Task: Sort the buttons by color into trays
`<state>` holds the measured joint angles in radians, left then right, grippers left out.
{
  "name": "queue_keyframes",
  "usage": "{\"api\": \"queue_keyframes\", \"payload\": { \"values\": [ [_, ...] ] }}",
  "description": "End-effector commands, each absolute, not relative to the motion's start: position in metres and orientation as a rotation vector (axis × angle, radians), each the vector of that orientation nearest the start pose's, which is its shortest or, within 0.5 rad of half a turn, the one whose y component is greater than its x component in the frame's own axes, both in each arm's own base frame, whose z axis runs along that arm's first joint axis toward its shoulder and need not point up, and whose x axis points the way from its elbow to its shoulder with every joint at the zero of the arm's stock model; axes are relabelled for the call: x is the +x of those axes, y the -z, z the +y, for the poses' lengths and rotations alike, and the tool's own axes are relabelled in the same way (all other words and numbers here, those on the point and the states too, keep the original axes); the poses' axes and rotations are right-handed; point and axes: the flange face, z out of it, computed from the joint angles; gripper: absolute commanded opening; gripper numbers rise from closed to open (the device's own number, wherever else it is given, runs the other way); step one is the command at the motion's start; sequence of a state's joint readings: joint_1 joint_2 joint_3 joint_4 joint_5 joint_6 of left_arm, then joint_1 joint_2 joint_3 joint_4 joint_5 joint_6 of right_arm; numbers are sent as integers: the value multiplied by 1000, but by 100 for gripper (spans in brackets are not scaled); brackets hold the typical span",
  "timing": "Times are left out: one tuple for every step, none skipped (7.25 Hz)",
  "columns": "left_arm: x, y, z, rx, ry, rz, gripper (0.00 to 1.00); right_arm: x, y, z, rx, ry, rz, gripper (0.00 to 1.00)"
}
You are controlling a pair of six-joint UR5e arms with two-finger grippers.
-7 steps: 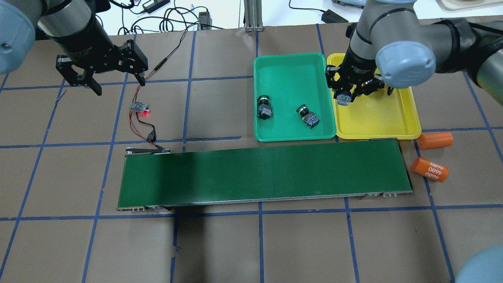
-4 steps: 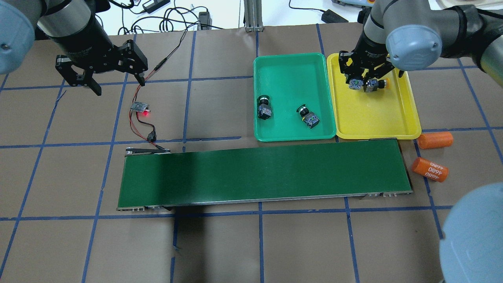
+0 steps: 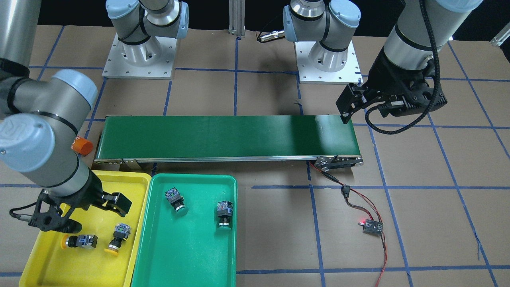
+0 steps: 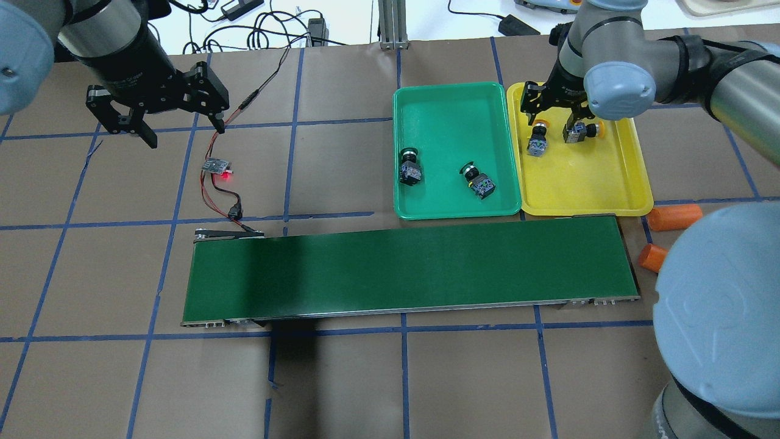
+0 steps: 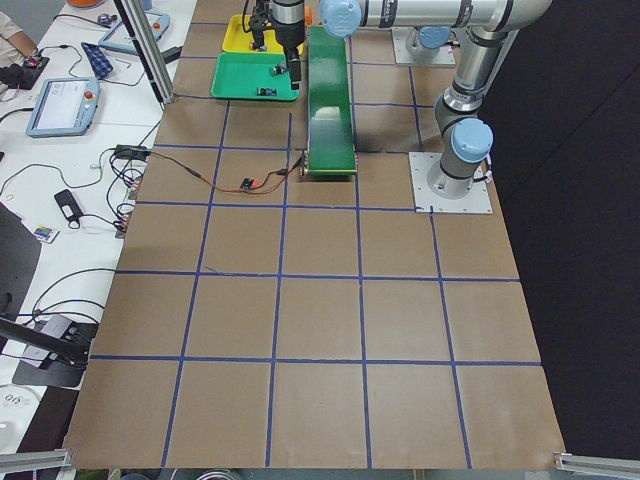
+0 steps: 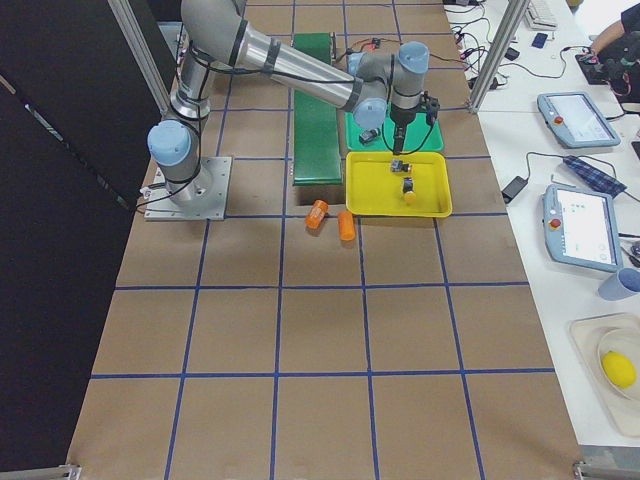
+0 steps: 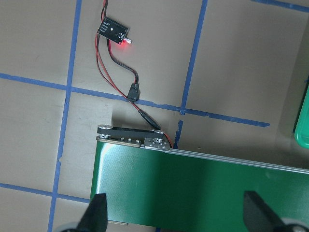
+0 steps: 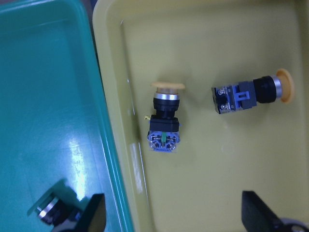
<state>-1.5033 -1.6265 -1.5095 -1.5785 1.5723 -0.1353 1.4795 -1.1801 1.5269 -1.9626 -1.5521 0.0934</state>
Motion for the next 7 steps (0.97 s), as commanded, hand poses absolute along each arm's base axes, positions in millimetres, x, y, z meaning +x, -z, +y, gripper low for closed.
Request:
{"api": "queue_keyframes", "payload": {
  "values": [
    [-98, -490, -523, -317, -2, 3124, 100, 91, -447, -557, 270, 0, 3107, 100],
    [-98, -490, -523, -317, -2, 3124, 100, 95, -483, -517, 271, -17, 3116, 100],
    [-97, -489, -524, -315, -5, 3124, 100, 103, -495, -491, 251, -27, 3107, 100],
    [-97, -489, -523, -313, -2, 3124, 100, 123, -480, -478, 193, -61, 3115, 100],
    [-97, -490, -523, -317, 0, 3122, 100, 141, -472, -474, 162, -86, 3115, 100],
    [-97, -489, -524, -320, -5, 3124, 100, 146, -466, -472, 119, -114, 3131, 100],
    [-97, -488, -523, -320, -5, 3122, 100, 146, -467, -472, 113, -99, 3134, 100]
  ]
}}
